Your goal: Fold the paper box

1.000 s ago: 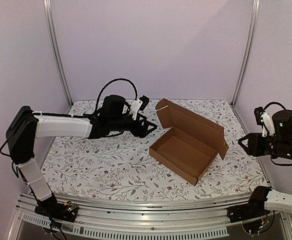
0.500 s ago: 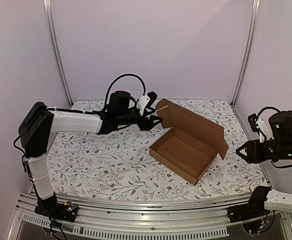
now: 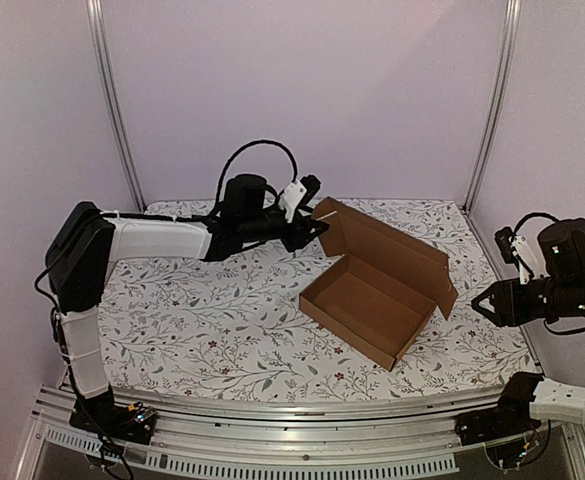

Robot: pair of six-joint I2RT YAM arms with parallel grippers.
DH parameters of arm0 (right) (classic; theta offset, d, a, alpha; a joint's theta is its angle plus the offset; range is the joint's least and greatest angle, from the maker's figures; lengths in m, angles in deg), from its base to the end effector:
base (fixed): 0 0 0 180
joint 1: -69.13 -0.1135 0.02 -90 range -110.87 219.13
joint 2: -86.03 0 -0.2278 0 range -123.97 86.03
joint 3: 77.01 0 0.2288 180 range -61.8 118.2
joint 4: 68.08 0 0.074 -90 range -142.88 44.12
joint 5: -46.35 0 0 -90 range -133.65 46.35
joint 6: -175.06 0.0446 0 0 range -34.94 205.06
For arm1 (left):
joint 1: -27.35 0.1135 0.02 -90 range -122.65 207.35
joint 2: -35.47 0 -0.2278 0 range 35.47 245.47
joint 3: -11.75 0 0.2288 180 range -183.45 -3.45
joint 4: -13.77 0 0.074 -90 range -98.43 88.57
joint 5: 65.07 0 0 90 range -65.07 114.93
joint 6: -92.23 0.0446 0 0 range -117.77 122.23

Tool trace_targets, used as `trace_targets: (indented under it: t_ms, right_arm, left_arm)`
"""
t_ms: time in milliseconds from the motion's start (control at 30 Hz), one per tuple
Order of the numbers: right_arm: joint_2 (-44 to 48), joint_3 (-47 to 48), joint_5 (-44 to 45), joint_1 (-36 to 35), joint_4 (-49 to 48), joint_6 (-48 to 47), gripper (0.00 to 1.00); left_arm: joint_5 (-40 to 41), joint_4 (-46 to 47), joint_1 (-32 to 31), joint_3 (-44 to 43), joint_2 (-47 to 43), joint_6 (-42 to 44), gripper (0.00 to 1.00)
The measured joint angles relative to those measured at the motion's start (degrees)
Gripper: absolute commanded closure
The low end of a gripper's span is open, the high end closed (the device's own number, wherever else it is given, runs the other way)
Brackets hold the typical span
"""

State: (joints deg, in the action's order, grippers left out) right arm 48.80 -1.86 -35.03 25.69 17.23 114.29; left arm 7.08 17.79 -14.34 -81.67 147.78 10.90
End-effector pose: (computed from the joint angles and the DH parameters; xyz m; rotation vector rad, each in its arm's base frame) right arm 0.0765 0.0633 0.3050 -0.2293 2.4161 0.4133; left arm 0.3161 -0.2999 0.2203 0.9944 1.5872 -0.6864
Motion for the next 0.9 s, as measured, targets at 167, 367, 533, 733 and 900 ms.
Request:
trace_targets:
  t_ms: [167,367,533,733,900]
  right_arm:
    - [-0.6,0.3,-0.3,0.0,0.0,0.0,0.52]
    - [-0.7,0.5,-0.5,0.0,0.0,0.0,0.52]
    - [-0.7,0.5,-0.7,0.0,0.0,0.0,0.52]
    - [-0.8,0.5,-0.7,0.0,0.0,0.2,0.48]
    - [-1.0,0.5,-0.8,0.0,-0.2,0.3,0.47]
  left_arm:
    - [0.0,-0.7,0.1,-0.5,0.9,0.3,0.62]
    - [0.3,-1.5,0.3,-0.5,1.4,0.4,0.76]
    - [0.3,-1.6,0.5,-0.5,1.5,0.3,0.91]
    - [0.0,-1.5,0.6,-0.5,1.6,-0.3,1.00]
    - [0.3,-0.8,0.6,0.4,1.5,-0.3,1.00]
